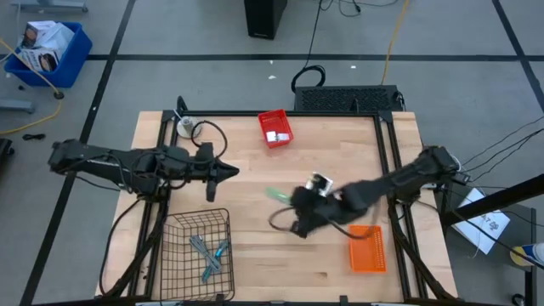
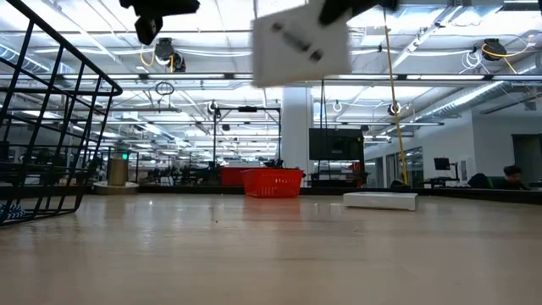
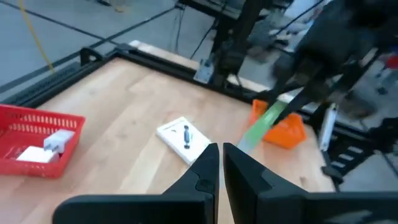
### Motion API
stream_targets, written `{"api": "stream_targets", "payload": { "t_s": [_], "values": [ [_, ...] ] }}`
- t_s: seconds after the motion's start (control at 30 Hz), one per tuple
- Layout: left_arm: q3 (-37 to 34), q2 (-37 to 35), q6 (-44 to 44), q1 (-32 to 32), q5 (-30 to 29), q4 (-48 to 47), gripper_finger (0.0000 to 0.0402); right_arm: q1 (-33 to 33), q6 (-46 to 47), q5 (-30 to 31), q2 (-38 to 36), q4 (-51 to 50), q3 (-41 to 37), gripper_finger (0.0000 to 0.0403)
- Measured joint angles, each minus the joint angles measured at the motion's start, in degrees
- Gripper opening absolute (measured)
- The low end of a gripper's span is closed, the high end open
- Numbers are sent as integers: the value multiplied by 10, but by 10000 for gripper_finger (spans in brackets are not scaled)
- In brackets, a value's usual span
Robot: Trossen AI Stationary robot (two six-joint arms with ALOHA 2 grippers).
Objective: Pick and place items into bin
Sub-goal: Put the left white card reader box into the orange basket
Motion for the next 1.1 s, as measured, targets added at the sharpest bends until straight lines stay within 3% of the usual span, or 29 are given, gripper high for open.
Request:
{"api": "stream_targets", "payload": {
  "t_s": [0.17, 0.33, 0.57, 0.7, 0.93, 1.1],
  "values": [
    [0, 48, 11, -10, -8, 24, 26, 113, 263, 93, -30, -109, 0, 34],
    [0, 79, 14, -12, 5, 51, 26, 216, 578, 114, -25, -250, -1, 34],
    [0, 77, 50, -6, 6, 132, 26, 317, 893, -8, 18, -382, -17, 34],
    [0, 74, 73, -6, 6, 169, 26, 344, 926, -56, 35, -371, -31, 34],
    [0, 75, 91, -6, 6, 197, 26, 365, 925, -77, 65, -369, -37, 34],
    [0, 75, 105, -6, 6, 214, 26, 397, 929, 0, 64, -374, -37, 34]
  ]
}}
